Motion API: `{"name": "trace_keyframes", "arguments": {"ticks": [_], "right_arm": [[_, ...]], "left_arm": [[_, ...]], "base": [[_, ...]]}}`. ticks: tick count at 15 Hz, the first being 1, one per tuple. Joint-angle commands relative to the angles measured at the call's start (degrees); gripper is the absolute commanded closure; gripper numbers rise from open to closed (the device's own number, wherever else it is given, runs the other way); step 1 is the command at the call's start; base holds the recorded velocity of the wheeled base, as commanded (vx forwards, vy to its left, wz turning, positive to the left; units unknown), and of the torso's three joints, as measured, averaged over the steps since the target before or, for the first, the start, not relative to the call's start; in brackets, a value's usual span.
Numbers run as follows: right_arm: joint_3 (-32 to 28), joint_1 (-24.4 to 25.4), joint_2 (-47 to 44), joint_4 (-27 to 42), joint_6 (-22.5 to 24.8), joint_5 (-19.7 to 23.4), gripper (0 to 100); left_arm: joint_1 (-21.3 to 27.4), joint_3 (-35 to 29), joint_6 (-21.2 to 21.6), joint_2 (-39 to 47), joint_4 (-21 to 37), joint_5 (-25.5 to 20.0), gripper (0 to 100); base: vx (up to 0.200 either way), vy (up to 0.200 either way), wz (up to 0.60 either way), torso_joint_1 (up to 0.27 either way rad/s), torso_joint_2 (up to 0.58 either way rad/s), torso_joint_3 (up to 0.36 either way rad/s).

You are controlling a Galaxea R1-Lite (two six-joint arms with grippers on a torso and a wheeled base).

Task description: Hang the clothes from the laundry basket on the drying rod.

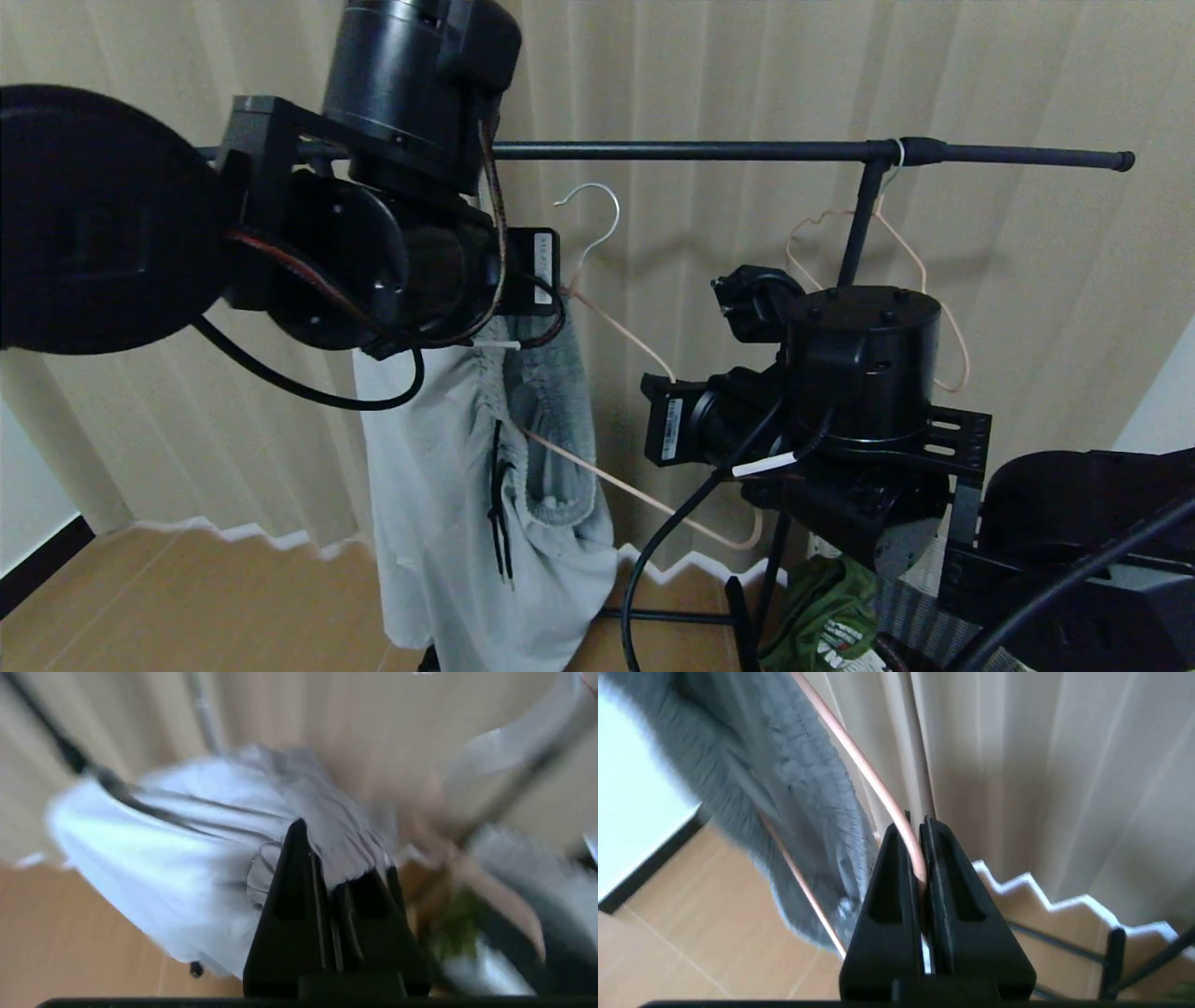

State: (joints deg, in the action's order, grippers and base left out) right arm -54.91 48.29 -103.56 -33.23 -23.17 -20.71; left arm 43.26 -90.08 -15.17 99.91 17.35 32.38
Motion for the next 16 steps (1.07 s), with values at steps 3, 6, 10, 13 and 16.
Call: {"name": "trace_keyframes", "arguments": {"ticks": [3,6,10,13,16], "right_arm": [[-0.1,-0.4,0.3,-1.2,0.1,0.1,100],[-0.1,-1.0,0.7,-1.2,0.1,0.1,100],[0.1,-1.7,2.2,-2.8,0.1,0.1,100],[0.8,-1.6,3.5,-3.6,0.1,0.2,100],[2.0,-1.6,5.6,-3.8,0.5,1.5,100]], "left_arm": [[0.2,7.6,4.6,-8.4,-2.9,-11.9,100],[0.2,9.7,5.8,-9.1,-4.9,-13.2,100],[0.2,13.6,7.1,-9.8,-5.4,-13.2,100],[0.2,14.1,7.2,-10.0,-5.4,-13.2,100],[0.9,14.5,7.2,-10.4,-5.4,-13.3,0]], "base": [[0.0,0.0,0.0,0.0,0.0,0.0],[0.0,0.0,0.0,0.0,0.0,0.0],[0.0,0.0,0.0,0.0,0.0,0.0],[0.0,0.0,0.0,0.0,0.0,0.0],[0.0,0.0,0.0,0.0,0.0,0.0]]}}
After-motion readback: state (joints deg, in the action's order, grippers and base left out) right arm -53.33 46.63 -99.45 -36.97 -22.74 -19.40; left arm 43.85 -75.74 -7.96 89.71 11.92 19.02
